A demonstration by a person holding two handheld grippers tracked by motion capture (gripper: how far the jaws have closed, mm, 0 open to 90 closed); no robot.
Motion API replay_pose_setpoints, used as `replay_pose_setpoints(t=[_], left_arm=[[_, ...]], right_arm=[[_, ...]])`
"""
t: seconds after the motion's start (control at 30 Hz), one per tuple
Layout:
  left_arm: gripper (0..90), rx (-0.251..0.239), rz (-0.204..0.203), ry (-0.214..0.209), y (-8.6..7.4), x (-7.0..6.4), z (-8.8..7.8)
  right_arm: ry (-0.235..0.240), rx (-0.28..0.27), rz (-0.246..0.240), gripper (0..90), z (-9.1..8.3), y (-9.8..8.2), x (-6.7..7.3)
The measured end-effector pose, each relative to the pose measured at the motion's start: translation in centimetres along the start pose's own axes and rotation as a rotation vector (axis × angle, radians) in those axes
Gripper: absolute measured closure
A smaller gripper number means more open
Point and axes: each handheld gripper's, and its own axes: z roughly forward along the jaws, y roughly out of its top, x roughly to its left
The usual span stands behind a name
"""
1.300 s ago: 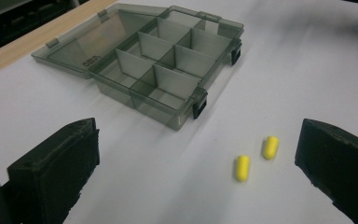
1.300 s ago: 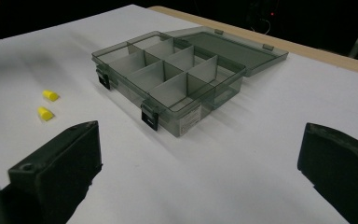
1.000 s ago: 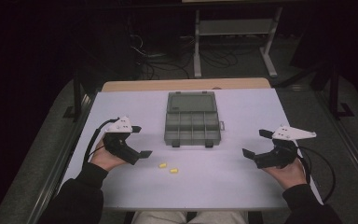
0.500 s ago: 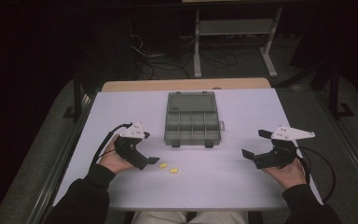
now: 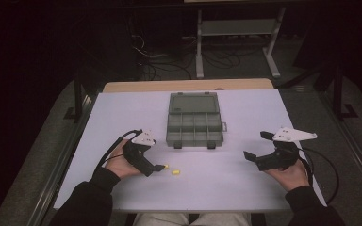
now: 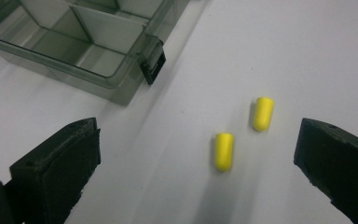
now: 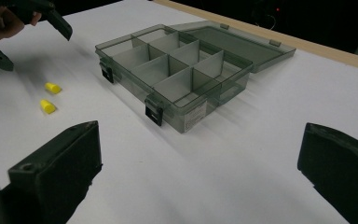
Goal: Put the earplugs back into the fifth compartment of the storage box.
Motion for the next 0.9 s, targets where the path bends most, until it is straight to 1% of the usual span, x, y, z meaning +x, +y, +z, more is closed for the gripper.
replay_pose_setpoints(t=[0.03,0.13,0.17,0.2,0.23,0.27,0.3,0.43,0.5,0.57,0.6,0.63,0.77,0.9], left_arm=[[3.4,0.007,0.011,-0.012,0.0,-0.1,0.3],[5.5,0.016,0.019,-0.02,0.0,-0.3,0.6],[6.3,0.029,0.024,-0.037,0.0,-0.4,0.8],[7.2,0.03,0.022,-0.046,0.0,-0.5,0.9],[9.8,0.029,0.03,-0.054,0.0,-0.5,1.0],[13.9,0.029,0.03,-0.054,0.0,-0.5,1.0],[15.0,0.028,0.039,-0.065,0.1,-0.7,1.1],[19.4,0.037,0.036,-0.084,0.0,-0.7,1.3],[21.4,0.052,0.047,-0.087,-0.1,-0.8,1.5],[24.4,0.058,0.06,-0.084,-0.1,-0.9,1.7],[25.2,0.058,0.06,-0.084,-0.1,-0.9,1.7],[26.9,0.072,0.081,-0.075,-0.1,-1.1,1.9],[32.0,0.087,0.088,-0.077,-0.1,-1.3,2.2],[40.2,0.098,0.09,-0.076,-0.3,-1.3,2.4]], right_arm=[[0.0,0.003,-0.002,0.0,0.0,0.0,0.0],[0.003,0.006,-0.003,0.0,0.1,0.0,0.0],[0.003,0.008,-0.003,0.0,0.1,0.0,0.1],[0.003,0.009,-0.003,0.0,0.1,0.0,0.1],[0.003,0.009,-0.004,0.0,0.1,0.0,0.1],[0.004,0.009,-0.004,0.0,0.1,0.0,0.1],[0.005,0.01,-0.005,0.0,0.1,0.0,0.1],[0.007,0.01,-0.007,0.0,0.2,0.0,0.1],[0.007,0.013,-0.009,0.0,0.2,0.0,0.1],[0.009,0.016,-0.008,0.0,0.3,0.0,0.2],[0.009,0.016,-0.008,0.0,0.3,0.0,0.2],[0.011,0.016,-0.011,0.0,0.3,0.0,0.2],[0.013,0.018,-0.01,0.0,0.3,0.0,0.2],[0.015,0.022,-0.013,0.0,0.4,0.1,0.3]])
